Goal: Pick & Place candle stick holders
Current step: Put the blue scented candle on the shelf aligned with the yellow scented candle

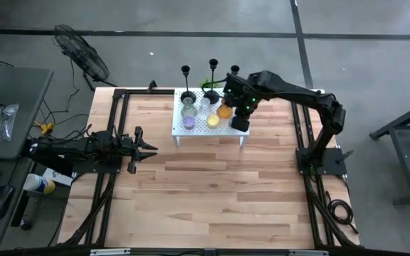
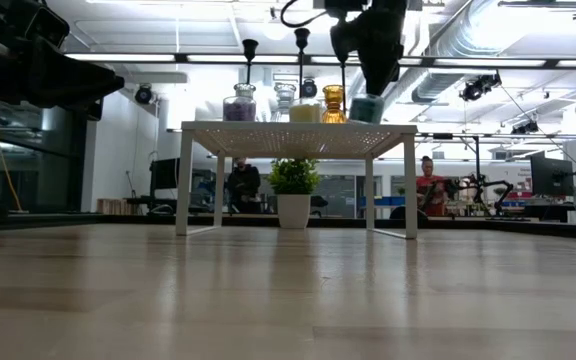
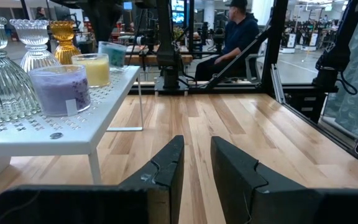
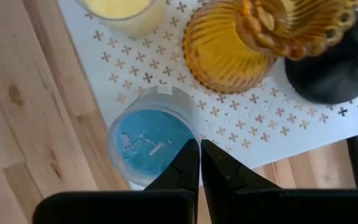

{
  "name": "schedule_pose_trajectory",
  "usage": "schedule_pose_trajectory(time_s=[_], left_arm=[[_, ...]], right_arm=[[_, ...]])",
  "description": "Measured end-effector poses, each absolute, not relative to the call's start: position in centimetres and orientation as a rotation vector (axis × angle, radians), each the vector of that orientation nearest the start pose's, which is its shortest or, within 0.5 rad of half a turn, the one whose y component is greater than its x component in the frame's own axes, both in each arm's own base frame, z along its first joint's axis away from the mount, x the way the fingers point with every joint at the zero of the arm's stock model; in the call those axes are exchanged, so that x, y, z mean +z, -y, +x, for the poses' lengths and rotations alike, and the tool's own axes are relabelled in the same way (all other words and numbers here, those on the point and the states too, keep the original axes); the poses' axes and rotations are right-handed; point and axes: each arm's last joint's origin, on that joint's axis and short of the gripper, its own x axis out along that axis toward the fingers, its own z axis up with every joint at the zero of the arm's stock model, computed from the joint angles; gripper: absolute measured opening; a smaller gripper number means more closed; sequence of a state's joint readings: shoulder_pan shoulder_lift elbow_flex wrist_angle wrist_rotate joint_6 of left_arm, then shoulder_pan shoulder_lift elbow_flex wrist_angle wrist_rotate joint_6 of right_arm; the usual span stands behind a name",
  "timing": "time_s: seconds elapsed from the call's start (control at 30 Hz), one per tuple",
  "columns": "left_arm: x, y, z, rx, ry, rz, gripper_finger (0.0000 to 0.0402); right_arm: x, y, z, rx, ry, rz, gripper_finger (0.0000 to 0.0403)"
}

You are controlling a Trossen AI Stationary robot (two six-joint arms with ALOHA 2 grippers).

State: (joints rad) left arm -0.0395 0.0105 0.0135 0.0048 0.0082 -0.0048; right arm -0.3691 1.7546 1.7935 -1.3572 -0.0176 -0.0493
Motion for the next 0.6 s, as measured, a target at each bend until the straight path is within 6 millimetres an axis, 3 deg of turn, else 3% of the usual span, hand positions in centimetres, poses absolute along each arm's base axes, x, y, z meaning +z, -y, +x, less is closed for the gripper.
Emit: schedule_pose_trajectory(time_s=[0.6], left_arm=[[16.8, 0.4, 9.7, -0.048, 0.007, -0.005, 0.0077]], right_arm=[[33.5, 13.1, 31.1, -0.277, -1.322, 0.197, 0.0003]])
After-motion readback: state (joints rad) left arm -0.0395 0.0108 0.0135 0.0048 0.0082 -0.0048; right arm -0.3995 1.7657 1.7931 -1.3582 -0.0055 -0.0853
